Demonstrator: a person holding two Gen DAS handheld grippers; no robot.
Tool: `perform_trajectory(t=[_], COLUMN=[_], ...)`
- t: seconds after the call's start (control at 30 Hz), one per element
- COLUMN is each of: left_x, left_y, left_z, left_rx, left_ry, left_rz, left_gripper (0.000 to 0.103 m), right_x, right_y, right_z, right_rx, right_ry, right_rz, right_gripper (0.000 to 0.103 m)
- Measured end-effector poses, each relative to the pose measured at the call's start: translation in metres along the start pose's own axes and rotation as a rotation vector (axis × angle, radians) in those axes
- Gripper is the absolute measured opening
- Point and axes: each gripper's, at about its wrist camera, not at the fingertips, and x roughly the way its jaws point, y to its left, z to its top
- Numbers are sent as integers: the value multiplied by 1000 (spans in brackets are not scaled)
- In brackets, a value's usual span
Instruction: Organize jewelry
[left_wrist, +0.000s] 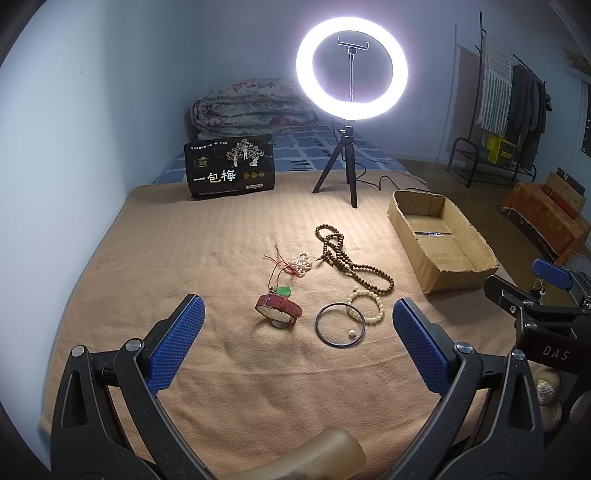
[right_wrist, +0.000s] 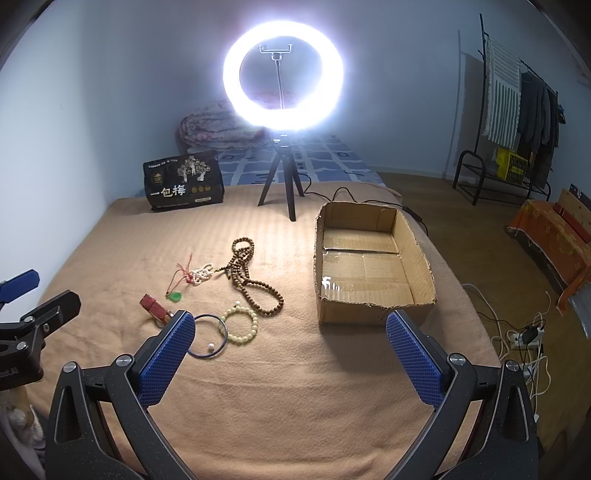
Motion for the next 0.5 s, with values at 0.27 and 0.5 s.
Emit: perform_trajectory(t=[0.27, 0.5], left_x=[1, 0], left_y=[0, -1], left_z=[-1, -2], left_rx=[6, 2], left_ry=[0, 0], left_rz=[0, 3], left_gripper=[103, 103], right_x=[0, 0], right_y=[1, 2], right_z=[-1, -1], right_rx=[-1, -3], right_ry=[1, 4], right_rz=[0, 4], right_gripper=[103, 103])
